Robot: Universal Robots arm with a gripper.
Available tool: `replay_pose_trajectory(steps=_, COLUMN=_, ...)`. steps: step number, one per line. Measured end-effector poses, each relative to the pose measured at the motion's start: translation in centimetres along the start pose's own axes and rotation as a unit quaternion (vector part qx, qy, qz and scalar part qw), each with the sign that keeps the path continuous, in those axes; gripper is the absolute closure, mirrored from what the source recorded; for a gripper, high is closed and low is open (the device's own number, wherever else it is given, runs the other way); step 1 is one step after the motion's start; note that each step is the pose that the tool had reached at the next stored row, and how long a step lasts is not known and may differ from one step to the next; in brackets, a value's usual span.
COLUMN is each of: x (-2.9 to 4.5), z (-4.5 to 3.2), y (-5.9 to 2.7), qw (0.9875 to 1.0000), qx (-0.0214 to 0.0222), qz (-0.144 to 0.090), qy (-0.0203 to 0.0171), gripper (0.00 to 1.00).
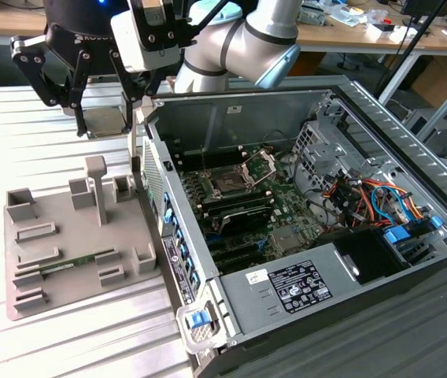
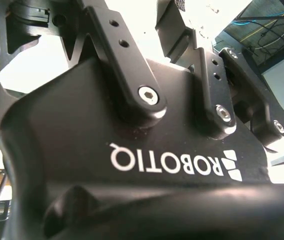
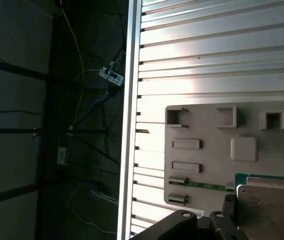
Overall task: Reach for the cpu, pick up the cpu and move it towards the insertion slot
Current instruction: 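Pick up the cpu and move it towards the insertion slot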
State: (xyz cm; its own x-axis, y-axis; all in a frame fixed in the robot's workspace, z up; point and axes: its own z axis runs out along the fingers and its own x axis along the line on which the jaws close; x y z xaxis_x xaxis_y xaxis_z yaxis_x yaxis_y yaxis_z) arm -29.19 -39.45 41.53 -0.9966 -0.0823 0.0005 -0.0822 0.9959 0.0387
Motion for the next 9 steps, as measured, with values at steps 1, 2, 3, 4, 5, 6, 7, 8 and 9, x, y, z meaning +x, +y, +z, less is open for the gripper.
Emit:
replay_pose_trajectory(steps=1, x=-0.03, z=0.00, y=0.00, qw=1.0000, qx=0.0000, qz=0.000, qy=0.0000, gripper=0.45)
replay_pose_trajectory(steps=2, x=-0.07, z=0.00, y=-0.01, qw=1.0000, qx=0.0000, qz=0.000, qy=0.0000, gripper=0.45)
replay_pose_trajectory(steps=3, x=-0.09, z=0.00, y=-0.01, qw=1.0000, qx=0.0000, qz=0.000, qy=0.0000, gripper=0.45)
replay_pose_trajectory(steps=4, x=-0.11, z=0.00, y=-0.01, qw=1.0000, qx=0.0000, qz=0.000, qy=0.0000, gripper=0.45)
replay_pose_trajectory(steps=5, x=-0.14, z=0.00, y=-0.01, qw=1.0000, qx=0.0000, qz=0.000, qy=0.0000, gripper=0.45)
replay_pose_trajectory(steps=6, x=-0.16, z=0.00, y=-0.01, qw=1.0000, qx=0.0000, qz=0.000, qy=0.0000, gripper=0.45)
replay_pose_trajectory(steps=7, x=-0.18, z=0.00, y=-0.01, qw=1.0000, qx=0.0000, qz=0.000, qy=0.0000, gripper=0.45)
replay_pose_trajectory(steps=8, x=-0.20, z=0.00, y=-0.02, qw=1.0000, qx=0.0000, qz=0.000, qy=0.0000, gripper=0.45)
replay_pose_trajectory(steps=9, x=-0.24, z=0.00, y=-0.02, qw=1.0000, qx=0.0000, qz=0.000, qy=0.0000, gripper=0.45)
